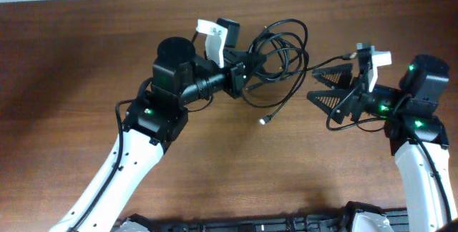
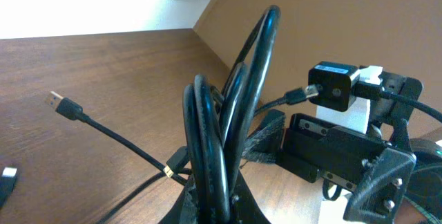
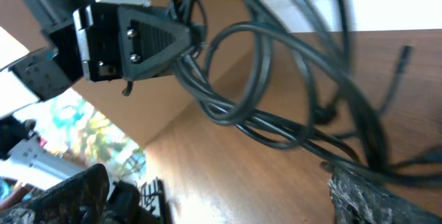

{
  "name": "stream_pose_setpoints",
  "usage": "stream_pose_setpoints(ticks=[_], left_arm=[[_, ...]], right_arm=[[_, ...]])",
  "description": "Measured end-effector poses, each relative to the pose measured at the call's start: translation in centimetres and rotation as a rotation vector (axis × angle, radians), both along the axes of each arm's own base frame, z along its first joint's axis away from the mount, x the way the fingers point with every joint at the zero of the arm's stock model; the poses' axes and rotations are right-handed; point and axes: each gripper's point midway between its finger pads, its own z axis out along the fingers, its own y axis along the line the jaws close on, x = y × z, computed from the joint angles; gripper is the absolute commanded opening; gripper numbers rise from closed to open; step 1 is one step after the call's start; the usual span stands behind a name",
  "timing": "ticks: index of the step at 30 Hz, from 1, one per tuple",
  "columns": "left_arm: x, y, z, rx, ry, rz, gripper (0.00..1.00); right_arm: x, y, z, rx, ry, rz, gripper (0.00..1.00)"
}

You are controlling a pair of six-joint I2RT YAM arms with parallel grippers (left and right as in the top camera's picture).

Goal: Untangle cables

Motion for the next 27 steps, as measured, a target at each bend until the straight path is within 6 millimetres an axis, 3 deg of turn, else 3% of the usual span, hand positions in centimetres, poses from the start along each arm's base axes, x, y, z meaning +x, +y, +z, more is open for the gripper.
stream_pose_setpoints(ticks=[15,19,25,27], left_arm=[[-2.7,-3.0,0.2,-0.003,-0.007,-0.082,0.0],[-2.9,-4.6,-0.2,-0.014,-0.017,-0.116,0.0],[-2.8,-5.2,-0.5,-0.026,-0.007,-0.122,0.0],[-2.8,-5.2,-0.4,-0.027,-0.008,-0.122,0.0]], right_arm=[[0.2,0.4,0.5,0.0,-0.01,0.009,0.98],[-0.1,0.5,0.8,0.009,-0.02,0.029,0.79],[-0.1,0.5,0.8,0.01,-0.021,0.031,0.19],[-0.1,0.5,0.8,0.012,-0.012,0.029,0.1]])
